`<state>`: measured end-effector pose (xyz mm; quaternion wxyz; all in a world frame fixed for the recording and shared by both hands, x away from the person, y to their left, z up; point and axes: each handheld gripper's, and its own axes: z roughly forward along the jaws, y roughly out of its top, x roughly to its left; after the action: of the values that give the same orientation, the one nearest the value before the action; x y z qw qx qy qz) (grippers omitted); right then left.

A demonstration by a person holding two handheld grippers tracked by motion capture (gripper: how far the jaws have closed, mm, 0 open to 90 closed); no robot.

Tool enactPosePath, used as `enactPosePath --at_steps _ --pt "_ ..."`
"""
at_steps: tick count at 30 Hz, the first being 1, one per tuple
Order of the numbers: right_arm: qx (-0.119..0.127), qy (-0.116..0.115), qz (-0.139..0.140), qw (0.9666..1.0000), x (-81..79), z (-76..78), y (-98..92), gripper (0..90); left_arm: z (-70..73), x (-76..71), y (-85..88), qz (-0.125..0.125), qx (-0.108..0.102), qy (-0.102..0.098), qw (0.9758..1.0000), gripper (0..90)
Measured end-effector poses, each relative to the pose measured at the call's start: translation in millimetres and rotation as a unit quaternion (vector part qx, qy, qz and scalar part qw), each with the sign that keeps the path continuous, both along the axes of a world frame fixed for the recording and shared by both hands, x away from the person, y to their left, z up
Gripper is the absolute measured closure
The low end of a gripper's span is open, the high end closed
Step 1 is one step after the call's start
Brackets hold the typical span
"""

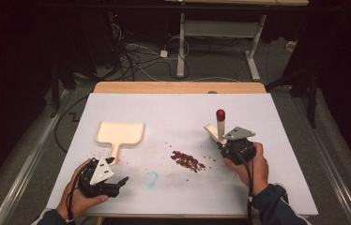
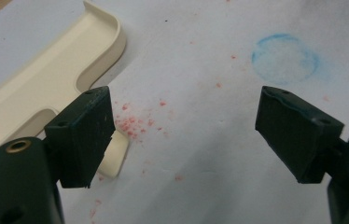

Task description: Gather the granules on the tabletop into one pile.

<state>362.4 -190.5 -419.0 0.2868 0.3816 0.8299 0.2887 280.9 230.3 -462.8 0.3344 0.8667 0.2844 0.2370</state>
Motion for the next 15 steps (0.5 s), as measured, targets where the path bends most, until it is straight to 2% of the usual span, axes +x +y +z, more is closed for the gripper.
enactPosePath --at_steps 3,8,10,12,13,15 --pt "-0.008 -0.002 0.013 0.9999 -9.4 -1.6 17.8 67.4 0.7 -0.3 -0.3 -0.001 -0.001 -0.002 1.0 18.8" --pt "0.013 0.001 0.036 0.9993 -21.5 -1.9 44.2 67.4 1.4 -0.6 -1.2 -0.001 -0.001 -0.004 1.0 18.8" --pt "0.023 0.005 0.044 0.9988 -23.0 -3.6 54.3 67.4 1.2 -0.4 -1.4 -0.002 -0.001 -0.004 1.0 18.8" --pt "0.015 -0.008 0.047 0.9988 -23.1 -4.9 64.0 67.4 0.5 0.0 -1.7 -0.002 0.0 -0.002 1.0 18.8" --pt "0.021 -0.002 0.052 0.9984 -21.5 -5.2 67.0 67.4 0.2 0.2 -2.0 -0.003 0.0 -0.002 1.0 18.8" --pt "0.026 -0.005 0.051 0.9984 -19.3 -4.4 70.4 67.4 -0.3 0.1 -2.9 -0.003 0.0 -0.002 1.0 18.8"
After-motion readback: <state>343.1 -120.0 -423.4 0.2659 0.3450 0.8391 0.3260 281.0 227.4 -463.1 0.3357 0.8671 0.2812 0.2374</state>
